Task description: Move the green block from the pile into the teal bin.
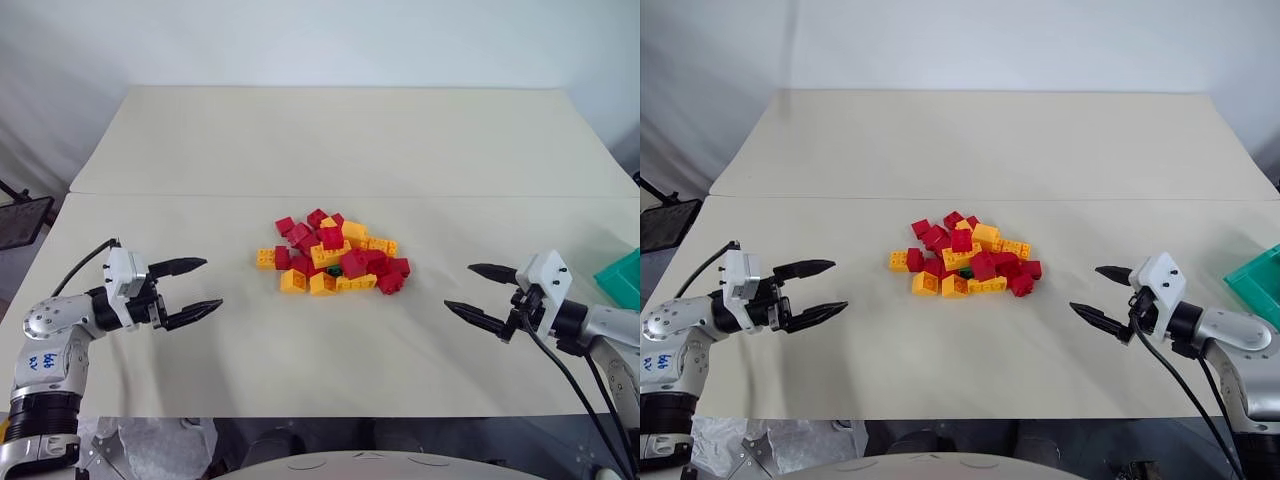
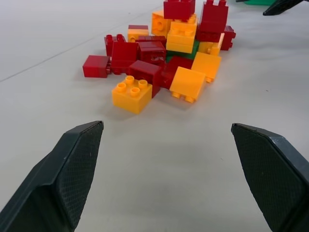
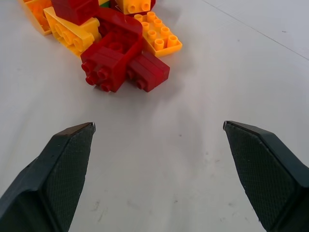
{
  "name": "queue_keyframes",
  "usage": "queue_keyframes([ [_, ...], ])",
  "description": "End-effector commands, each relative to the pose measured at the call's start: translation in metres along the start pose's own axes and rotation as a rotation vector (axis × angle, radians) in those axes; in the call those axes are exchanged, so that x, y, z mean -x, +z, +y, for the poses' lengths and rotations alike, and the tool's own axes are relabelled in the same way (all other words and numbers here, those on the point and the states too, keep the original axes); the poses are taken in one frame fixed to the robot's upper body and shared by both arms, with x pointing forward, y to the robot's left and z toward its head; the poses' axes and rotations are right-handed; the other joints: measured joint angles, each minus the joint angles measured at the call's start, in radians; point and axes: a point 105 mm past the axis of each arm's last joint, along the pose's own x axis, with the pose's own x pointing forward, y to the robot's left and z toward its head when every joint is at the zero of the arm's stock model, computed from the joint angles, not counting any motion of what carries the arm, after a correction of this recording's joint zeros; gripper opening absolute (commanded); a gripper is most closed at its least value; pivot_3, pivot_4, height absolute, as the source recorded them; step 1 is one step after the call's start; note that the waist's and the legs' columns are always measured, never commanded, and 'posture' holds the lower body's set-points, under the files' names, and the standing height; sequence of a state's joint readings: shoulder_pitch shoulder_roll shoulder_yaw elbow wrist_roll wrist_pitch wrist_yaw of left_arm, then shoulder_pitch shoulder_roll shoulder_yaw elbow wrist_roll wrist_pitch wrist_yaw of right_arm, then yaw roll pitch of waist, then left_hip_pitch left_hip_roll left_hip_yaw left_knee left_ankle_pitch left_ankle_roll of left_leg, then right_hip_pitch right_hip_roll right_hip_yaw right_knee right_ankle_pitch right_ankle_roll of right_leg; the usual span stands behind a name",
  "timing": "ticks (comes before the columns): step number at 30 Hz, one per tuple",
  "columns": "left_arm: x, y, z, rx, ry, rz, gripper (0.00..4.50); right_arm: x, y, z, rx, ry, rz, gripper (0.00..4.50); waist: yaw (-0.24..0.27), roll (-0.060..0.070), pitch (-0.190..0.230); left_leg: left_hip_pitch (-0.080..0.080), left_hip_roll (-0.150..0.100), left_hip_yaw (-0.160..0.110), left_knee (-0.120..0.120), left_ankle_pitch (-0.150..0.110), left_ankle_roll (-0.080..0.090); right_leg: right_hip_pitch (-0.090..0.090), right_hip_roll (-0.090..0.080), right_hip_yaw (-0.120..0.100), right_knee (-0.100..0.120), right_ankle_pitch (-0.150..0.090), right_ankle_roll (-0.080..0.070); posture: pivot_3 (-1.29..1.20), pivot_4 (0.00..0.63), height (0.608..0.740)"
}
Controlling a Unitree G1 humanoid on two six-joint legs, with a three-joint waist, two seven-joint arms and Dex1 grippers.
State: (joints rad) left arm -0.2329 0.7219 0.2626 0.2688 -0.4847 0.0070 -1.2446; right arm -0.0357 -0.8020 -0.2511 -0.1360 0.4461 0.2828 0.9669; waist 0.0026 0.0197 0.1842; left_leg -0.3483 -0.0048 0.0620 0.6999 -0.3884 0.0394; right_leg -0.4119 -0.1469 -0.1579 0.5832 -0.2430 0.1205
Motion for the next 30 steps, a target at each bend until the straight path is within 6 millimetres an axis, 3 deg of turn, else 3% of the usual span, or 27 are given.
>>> queue_keyframes([
  [1, 0.001, 0.009, 0.005, -0.032, 0.007, -0.029, 4.5, 0.006, 0.015, -0.005, 0.026, -0.042, -0.055, 4.46, 0.0, 0.0, 0.0, 0.0, 0.0, 0.0, 0.0, 0.0, 0.0, 0.0, 0.0, 0.0, 0.0, 0.0, 0.0, 0.0, 0.15, 0.74],
  [12, -0.008, 0.012, 0.005, 0.001, 0.018, -0.014, 4.5, -0.001, 0.021, -0.005, 0.028, -0.08, -0.025, 4.46, 0.001, 0.0, 0.0, 0.0, 0.0, 0.0, 0.001, 0.0, 0.0, 0.0, 0.0, 0.0, 0.0, 0.0, 0.0, 0.0, 0.15, 0.74],
  [14, -0.01, 0.013, 0.005, 0.01, 0.004, -0.009, 4.5, -0.005, 0.029, 0.001, 0.017, -0.065, -0.023, 4.06, 0.001, 0.0, 0.0, 0.0, 0.0, 0.0, 0.001, 0.0, 0.0, 0.0, 0.0, 0.0, 0.0, 0.0, 0.0, 0.0, 0.15, 0.74],
  [16, -0.011, 0.016, 0.006, 0.003, -0.011, -0.033, 4.5, -0.011, 0.052, 0.017, 0.019, -0.022, -0.08, 3.54, 0.001, 0.0, 0.0, 0.0, 0.0, 0.0, 0.001, 0.0, 0.0, 0.0, 0.0, 0.0, 0.001, 0.0, 0.0, 0.0, 0.15, 0.74],
  [18, -0.011, 0.017, 0.007, -0.022, -0.017, -0.038, 4.5, -0.018, 0.066, 0.03, -0.005, 0.005, -0.097, 2.81, 0.001, 0.0, 0.0, 0.0, 0.0, 0.0, 0.001, 0.0, 0.0, 0.0, 0.0, 0.0, 0.001, 0.0, 0.0, 0.0, 0.15, 0.74],
  [21, -0.013, 0.021, 0.006, -0.067, -0.054, -0.079, 4.5, -0.035, 0.077, 0.062, -0.079, 0.107, -0.07, 1.83, 0.001, 0.0, 0.0, 0.0, 0.0, -0.001, 0.001, 0.0, 0.0, 0.0, 0.0, 0.0, 0.001, 0.0, 0.0, 0.0, 0.15, 0.74],
  [26, -0.016, 0.027, 0.005, -0.072, -0.094, -0.139, 4.5, -0.063, 0.085, 0.087, -0.118, 0.154, -0.047, 0.07, 0.0, 0.0, 0.0, -0.002, 0.0, -0.001, 0.002, 0.0, 0.0, -0.001, 0.0, 0.0, 0.001, 0.0, 0.0, 0.0, 0.15, 0.74],
  [30, -0.019, 0.028, 0.004, -0.065, -0.12, -0.147, 4.5, -0.099, 0.089, 0.102, -0.113, 0.186, -0.076, 0.03, -0.004, -0.002, -0.001, -0.003, 0.0, -0.001, 0.003, 0.0, 0.0, -0.002, 0.0, 0.0, 0.001, 0.0, 0.0, 0.0, 0.15, 0.74],
])
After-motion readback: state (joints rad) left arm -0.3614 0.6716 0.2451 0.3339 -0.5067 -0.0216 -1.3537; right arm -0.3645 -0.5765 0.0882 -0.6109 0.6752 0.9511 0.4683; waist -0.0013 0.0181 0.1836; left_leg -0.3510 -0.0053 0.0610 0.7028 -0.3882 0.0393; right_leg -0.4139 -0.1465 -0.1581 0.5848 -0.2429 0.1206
